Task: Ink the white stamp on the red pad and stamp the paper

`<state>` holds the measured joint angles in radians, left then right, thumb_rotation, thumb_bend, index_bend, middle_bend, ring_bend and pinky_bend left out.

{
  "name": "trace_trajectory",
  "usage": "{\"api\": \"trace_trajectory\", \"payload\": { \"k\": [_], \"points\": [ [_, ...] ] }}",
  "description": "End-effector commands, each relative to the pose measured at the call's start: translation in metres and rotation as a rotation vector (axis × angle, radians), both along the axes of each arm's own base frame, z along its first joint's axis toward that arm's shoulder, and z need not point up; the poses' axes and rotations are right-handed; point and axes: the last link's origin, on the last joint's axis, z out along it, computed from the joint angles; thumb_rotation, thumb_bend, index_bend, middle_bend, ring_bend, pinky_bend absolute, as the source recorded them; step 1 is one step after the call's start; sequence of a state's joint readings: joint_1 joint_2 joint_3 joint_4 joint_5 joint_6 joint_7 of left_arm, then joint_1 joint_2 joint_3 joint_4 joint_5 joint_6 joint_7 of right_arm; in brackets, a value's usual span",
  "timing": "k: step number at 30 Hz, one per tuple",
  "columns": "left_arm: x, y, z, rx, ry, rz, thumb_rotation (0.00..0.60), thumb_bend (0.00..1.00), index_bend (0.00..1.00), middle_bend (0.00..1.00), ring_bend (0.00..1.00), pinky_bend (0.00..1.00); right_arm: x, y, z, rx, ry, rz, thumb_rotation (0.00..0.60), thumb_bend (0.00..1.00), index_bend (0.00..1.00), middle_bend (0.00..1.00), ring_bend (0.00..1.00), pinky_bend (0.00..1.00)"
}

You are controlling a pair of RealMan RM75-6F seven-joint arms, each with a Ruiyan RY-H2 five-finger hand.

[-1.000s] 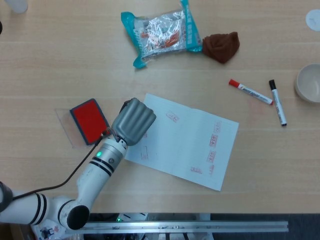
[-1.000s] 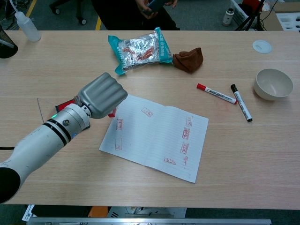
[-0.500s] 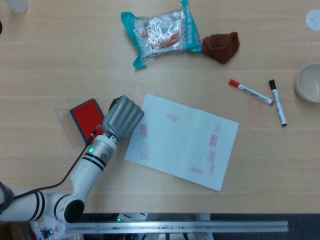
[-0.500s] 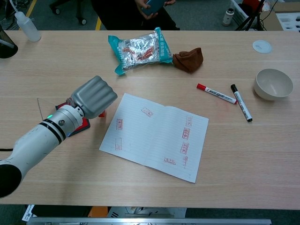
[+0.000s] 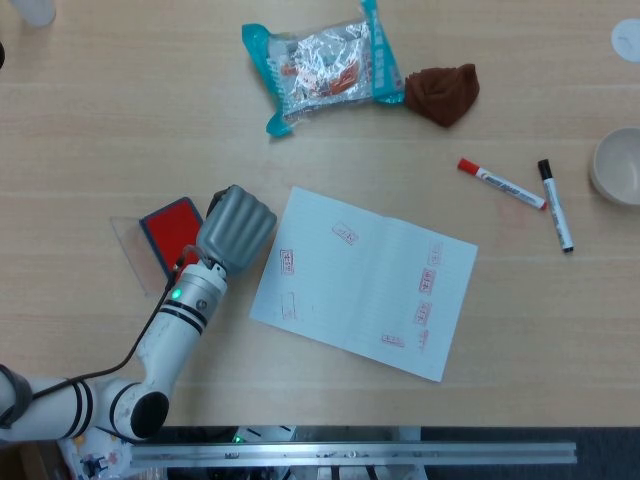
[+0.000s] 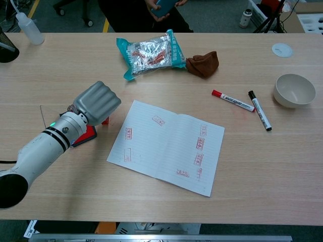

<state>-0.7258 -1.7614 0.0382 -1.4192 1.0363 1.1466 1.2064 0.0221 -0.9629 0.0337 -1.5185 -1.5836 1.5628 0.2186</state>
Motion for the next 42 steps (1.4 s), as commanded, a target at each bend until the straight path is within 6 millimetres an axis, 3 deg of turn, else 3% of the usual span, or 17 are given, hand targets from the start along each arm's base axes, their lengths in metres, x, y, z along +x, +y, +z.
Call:
{"api": "trace_trajectory", "payload": {
  "k": [1, 42],
  "points": [
    [-0.0002, 0.0006, 0.0, 0.002, 0.002, 0.002, 0.6, 0.26, 0.62, 1.0, 1.0, 1.0, 0.0001, 0.0003, 0.0001, 0.0, 0.0, 0.0, 0.6, 0.2, 0.25, 0.36, 0.29, 0.32],
    [-0.0041, 0.0001, 0.0017, 0.012, 0.016, 0.019, 0.6, 0.26, 0.51, 1.0, 1.0, 1.0, 0.0027, -0.0006, 0.0009, -0.002, 0.003, 0.006, 0.6, 0.2, 0.24, 0.38, 0.29, 0.32]
  ]
}}
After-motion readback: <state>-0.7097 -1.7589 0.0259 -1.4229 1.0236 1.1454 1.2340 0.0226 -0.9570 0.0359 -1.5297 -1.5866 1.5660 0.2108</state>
